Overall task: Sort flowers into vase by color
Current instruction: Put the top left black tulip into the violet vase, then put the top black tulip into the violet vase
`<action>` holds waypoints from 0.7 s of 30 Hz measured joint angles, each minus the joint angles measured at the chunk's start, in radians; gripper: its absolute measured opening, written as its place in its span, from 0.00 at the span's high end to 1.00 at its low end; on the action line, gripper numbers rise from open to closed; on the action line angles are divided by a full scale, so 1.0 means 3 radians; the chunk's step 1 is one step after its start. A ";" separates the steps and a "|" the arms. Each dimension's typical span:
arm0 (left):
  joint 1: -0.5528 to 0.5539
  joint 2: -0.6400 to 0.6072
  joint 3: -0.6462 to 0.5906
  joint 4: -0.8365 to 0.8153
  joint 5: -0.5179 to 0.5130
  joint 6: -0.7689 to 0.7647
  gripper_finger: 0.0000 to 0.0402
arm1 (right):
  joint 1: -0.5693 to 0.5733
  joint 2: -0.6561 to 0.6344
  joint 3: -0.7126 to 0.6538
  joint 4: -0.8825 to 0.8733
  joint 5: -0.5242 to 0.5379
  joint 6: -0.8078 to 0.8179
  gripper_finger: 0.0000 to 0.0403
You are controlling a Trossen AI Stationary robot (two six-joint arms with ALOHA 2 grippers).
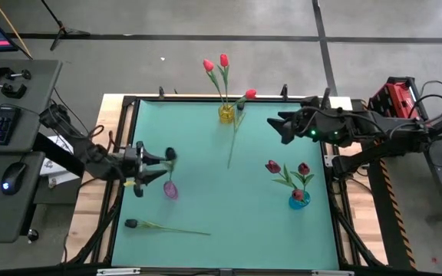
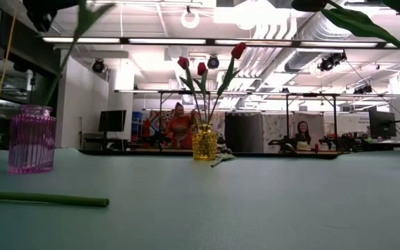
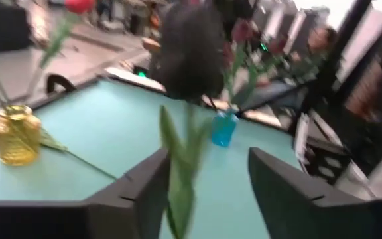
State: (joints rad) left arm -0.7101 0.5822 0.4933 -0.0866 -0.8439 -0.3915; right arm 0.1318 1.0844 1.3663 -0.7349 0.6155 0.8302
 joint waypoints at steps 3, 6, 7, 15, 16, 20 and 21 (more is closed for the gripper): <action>0.0001 -0.0001 0.0198 -0.0353 0.0153 -0.0096 0.42 | 0.0000 0.0001 0.0083 -0.0002 -0.0075 -0.0010 0.27; 0.0001 -0.0014 0.0419 -0.0451 0.0179 -0.0051 0.35 | 0.0000 0.0000 0.0165 0.0000 -0.0084 -0.0079 0.27; 0.0001 -0.0032 0.0502 -0.0452 0.0176 0.0036 0.33 | -0.0001 0.0000 0.0194 -0.0003 -0.0085 -0.0098 0.27; 0.0117 -0.0078 0.1223 -0.0415 -0.0666 0.0690 0.30 | -0.0079 0.0033 0.0266 -0.0157 -0.0038 0.0302 0.27; 0.0154 -0.0080 0.1288 -0.0412 -0.0826 0.0662 0.30 | -0.0143 0.0062 0.0241 -0.0244 -0.0063 0.0513 0.27; 0.0323 -0.0080 0.1396 -0.0417 -0.0936 0.0619 0.30 | -0.0536 0.0358 0.0161 -0.0549 -0.0520 0.0878 0.27; 0.0353 -0.0079 0.1400 -0.0426 -0.0895 0.0619 0.30 | -0.0646 0.0464 0.0149 -0.0614 -0.0665 0.0876 0.27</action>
State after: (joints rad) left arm -0.6041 0.5585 0.9133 -0.2145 -1.1123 -0.2058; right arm -0.0621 1.2234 1.4110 -0.9191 0.4160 1.0931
